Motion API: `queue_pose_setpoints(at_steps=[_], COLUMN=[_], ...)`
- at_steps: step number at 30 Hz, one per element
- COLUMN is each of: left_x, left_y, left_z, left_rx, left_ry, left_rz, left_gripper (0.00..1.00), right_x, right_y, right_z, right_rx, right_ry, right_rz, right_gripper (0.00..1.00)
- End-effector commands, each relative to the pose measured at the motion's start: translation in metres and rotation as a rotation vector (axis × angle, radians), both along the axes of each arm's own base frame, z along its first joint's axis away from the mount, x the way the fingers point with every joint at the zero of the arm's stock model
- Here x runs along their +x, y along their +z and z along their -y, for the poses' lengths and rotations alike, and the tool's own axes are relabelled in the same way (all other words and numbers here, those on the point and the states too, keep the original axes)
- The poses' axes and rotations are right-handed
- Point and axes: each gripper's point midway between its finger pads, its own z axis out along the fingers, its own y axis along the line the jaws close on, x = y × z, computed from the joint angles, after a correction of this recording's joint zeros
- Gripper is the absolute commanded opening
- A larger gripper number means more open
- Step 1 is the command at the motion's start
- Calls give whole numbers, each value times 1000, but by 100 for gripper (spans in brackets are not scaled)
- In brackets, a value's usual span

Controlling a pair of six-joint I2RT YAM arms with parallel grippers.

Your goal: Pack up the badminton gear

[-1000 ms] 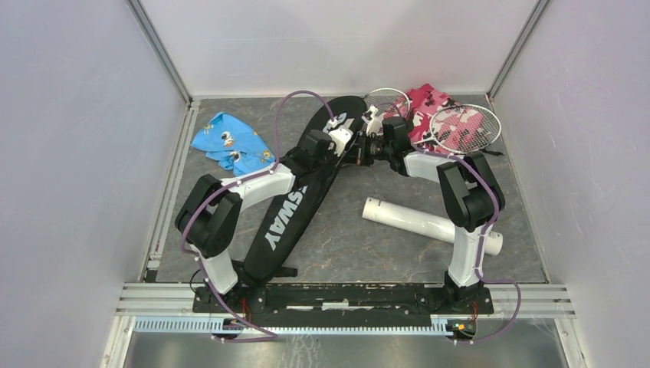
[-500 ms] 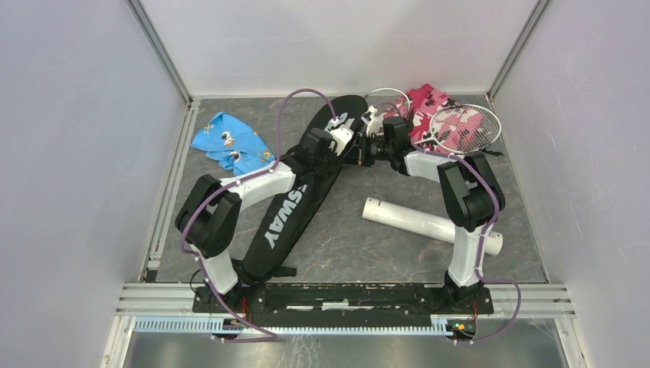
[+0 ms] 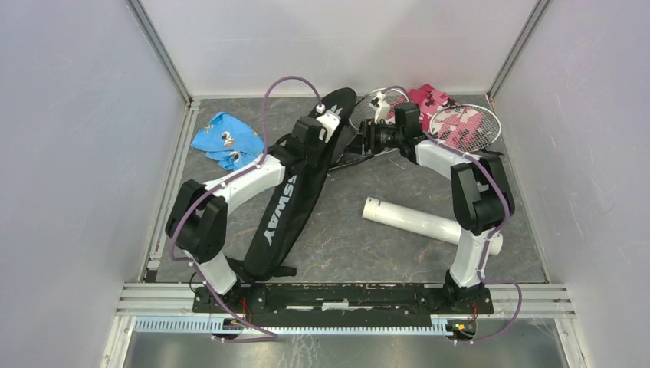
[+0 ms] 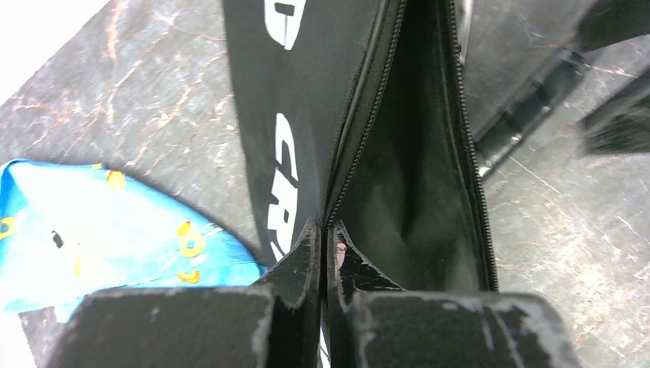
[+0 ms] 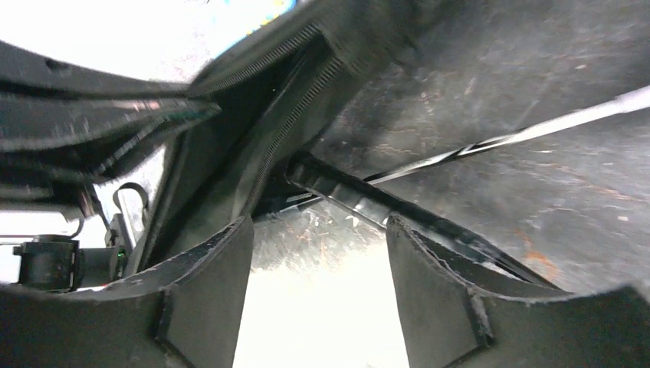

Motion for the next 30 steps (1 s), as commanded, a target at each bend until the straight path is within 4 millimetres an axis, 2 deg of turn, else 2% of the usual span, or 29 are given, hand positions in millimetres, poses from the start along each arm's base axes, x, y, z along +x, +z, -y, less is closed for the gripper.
queue_pose_setpoints(at_steps=[1,4,8,12,17,20,22,30], left_x=[18,22,23,21,20,19,19,18], left_y=[62,72,81,79,74,74,75,79], left_z=[-18,-26,-28,-25,-22,-21,-20,-18], left_rx=[-131,-171,-187,-201,-211,-216,-222,-236], left_ry=[76,82,76,66,57,53,49,38], left_rz=[90,92,117,109,94,91,93,100], left_gripper=[2,2,2,2,2,2,2,2], right_x=[13,23,35,42,47,49,54,64], right_y=[35,29,9,-5,-20,-30,-34,-46], right_z=[33,68,118,149,170,171,187,194], right_rx=[-21,-50,-91,-80,-65,-57,-54,-29], right_ry=[-44,-162,-338,-460,-554,-576,-622,-665], right_rz=[131,125,85,55,19,-11,-18,-45], right_gripper=[71,73,71,69,68,69,69,69])
